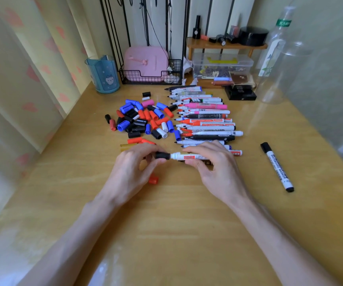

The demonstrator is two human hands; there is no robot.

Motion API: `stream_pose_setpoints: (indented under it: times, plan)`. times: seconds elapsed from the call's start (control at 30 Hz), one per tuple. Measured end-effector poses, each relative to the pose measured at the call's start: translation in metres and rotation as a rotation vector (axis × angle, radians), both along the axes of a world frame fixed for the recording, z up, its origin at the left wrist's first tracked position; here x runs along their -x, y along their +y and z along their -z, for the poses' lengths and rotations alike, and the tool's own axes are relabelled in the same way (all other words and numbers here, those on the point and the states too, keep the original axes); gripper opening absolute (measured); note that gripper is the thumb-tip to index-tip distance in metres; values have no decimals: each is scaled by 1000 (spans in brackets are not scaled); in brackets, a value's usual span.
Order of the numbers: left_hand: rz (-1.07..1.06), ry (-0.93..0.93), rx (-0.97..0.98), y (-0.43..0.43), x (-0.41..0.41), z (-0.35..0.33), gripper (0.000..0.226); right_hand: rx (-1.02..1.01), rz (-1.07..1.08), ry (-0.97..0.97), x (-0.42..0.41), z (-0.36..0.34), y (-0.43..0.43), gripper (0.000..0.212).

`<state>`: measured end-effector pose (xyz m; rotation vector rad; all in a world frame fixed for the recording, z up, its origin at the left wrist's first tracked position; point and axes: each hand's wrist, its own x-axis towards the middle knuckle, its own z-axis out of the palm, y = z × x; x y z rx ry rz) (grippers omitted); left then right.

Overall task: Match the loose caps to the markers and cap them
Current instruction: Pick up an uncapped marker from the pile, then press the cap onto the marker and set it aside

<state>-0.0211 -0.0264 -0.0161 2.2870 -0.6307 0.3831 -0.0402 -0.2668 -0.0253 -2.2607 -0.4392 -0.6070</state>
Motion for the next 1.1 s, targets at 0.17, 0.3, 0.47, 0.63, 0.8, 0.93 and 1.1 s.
stream_pose_setpoints:
  times: [0.17,0.3,0.47,0.63,0.8,0.93,1.1]
  plan:
    - [-97,-5,-54,19,-9,9,24,-1,136,-8,-1,-2,-8,22]
    - [-141,-18,-113,19,-12,13,35,0,117,-12,2,-5,-4,24]
    - [165,256,30,40,-10,-10,38,6,115,-2,4,-6,-4,25]
    - [307,501,-241,57,-5,-9,36,3,115,15,4,-6,-3,25]
    - [53,289,-45,54,-14,-6,28,3,119,22,4,-5,-3,26]
    - [-168,113,-202,66,-20,3,24,3,116,21,4,-5,-3,26]
    - [-176,91,-171,68,-20,4,30,10,115,16,4,-5,-3,26]
